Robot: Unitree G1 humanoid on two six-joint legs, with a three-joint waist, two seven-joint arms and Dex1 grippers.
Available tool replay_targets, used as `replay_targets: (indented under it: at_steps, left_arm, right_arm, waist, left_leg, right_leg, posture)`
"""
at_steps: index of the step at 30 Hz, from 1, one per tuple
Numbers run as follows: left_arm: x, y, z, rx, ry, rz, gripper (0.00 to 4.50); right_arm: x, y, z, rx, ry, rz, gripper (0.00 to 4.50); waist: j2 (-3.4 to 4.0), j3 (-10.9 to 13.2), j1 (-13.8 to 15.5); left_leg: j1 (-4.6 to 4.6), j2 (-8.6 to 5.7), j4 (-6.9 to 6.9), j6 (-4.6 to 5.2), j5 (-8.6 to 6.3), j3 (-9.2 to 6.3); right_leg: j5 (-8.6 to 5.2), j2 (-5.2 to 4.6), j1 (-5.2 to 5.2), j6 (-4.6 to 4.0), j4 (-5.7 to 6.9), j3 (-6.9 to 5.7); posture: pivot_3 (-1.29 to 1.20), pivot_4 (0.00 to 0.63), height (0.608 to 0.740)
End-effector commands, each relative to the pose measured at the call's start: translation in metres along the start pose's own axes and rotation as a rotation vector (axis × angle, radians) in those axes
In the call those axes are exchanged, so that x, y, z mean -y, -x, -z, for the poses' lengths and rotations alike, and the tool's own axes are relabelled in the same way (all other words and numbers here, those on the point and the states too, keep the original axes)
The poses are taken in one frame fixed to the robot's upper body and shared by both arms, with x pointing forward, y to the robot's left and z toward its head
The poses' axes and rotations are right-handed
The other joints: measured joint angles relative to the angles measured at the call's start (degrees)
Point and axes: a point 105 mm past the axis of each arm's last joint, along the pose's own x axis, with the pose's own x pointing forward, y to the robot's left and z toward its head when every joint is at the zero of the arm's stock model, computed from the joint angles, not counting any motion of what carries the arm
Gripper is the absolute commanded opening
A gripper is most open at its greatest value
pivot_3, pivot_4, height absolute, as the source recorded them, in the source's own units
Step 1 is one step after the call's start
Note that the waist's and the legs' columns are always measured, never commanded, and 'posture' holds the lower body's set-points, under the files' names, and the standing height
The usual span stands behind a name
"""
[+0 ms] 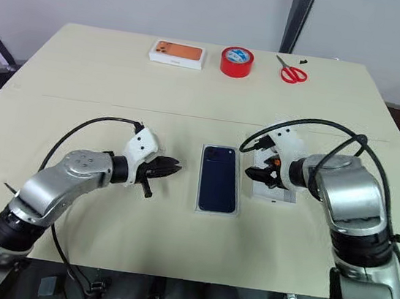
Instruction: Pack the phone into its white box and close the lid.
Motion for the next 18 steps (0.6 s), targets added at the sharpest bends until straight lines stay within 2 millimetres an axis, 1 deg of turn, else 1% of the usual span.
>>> replay_targets:
  at_steps: [1,4,7,8,10,11,13,14,15,18]
  left_arm:
    - [0.003,0.014,-0.025,0.156,-0.093,0.04,0.71]
    - [0.007,0.023,-0.029,0.203,-0.09,0.082,0.71]
    - [0.011,0.028,-0.03,0.22,-0.091,0.11,0.71]
    - [0.013,0.03,-0.029,0.222,-0.091,0.121,0.71]
    - [0.016,0.032,-0.028,0.224,-0.092,0.133,0.71]
    - [0.017,0.032,-0.027,0.223,-0.092,0.133,0.71]
    - [0.016,0.032,-0.026,0.223,-0.089,0.122,0.71]
    - [0.015,0.032,-0.025,0.222,-0.088,0.114,0.71]
    - [0.014,0.032,-0.025,0.224,-0.085,0.106,0.71]
    - [0.01,0.033,-0.026,0.237,-0.071,0.075,0.71]
  right_arm:
    - [0.008,0.0,-0.007,0.038,-0.067,0.049,3.21]
    - [0.011,-0.008,0.0,0.012,-0.088,0.097,3.21]
    - [0.011,-0.012,0.004,0.005,-0.11,0.118,3.21]
    - [0.011,-0.014,0.005,0.003,-0.114,0.123,2.99]
    - [0.008,-0.016,0.008,0.0,-0.119,0.122,2.36]
    - [0.007,-0.017,0.008,0.001,-0.12,0.12,1.88]
    - [0.005,-0.018,0.008,0.006,-0.126,0.114,0.79]
    - [0.004,-0.019,0.008,0.009,-0.13,0.112,0.36]
    - [0.004,-0.019,0.007,0.016,-0.14,0.11,0.02]
    - [0.005,-0.018,0.004,0.043,-0.179,0.112,0.02]
  waist:
    - [0.04,0.0,0.0]
    - [0.05,0.0,-0.1]
    - [0.08,0.0,-0.3]
    - [0.08,0.0,-0.3]
    - [0.08,0.0,-0.3]
    - [0.09,0.0,-0.3]
    - [0.09,0.0,-0.3]
    - [0.09,0.0,-0.3]
    - [0.09,0.0,-0.3]
    - [0.09,0.0,-0.3]
  left_leg:
    - [-0.03,-0.02,0.0,0.0,0.0,0.01]
    - [-0.2,-0.05,0.03,0.01,0.0,0.01]
    - [-0.22,-0.05,0.03,0.02,0.0,0.01]
    - [-0.22,-0.05,0.03,0.02,0.0,0.02]
    - [-0.22,-0.05,0.03,0.03,0.0,0.02]
    - [-0.22,-0.05,0.03,0.03,0.0,0.02]
    - [-0.22,-0.05,0.04,0.03,0.0,0.02]
    - [-0.22,-0.05,0.04,0.04,0.0,0.02]
    - [-0.21,-0.05,0.06,0.04,0.0,0.02]
    - [-0.22,-0.05,0.06,0.06,-0.01,0.02]
  right_leg:
    - [0.0,-0.01,-0.02,0.0,-0.02,0.0]
    - [0.01,-0.03,-0.18,0.01,-0.02,0.0]
    - [0.01,-0.03,-0.23,0.01,0.02,0.0]
    - [0.01,-0.03,-0.23,0.02,0.03,0.0]
    - [0.02,-0.03,-0.23,0.02,0.05,0.0]
    - [0.02,-0.03,-0.23,0.02,0.05,0.0]
    - [0.02,-0.02,-0.24,0.02,0.09,0.0]
    - [0.02,-0.02,-0.23,0.02,0.11,-0.01]
    - [0.02,-0.02,-0.23,0.02,0.11,-0.01]
    - [0.02,-0.02,-0.23,0.02,0.12,-0.01]
  posture:
    - [0.0,0.15,0.725]
    - [0.0,0.15,0.725]
    - [0.0,0.15,0.725]
    - [0.0,0.15,0.725]
    - [0.0,0.15,0.725]
    - [0.0,0.15,0.725]
    - [0.0,0.15,0.725]
    - [0.0,0.15,0.725]
    - [0.0,0.15,0.725]
    - [0.0,0.15,0.725]
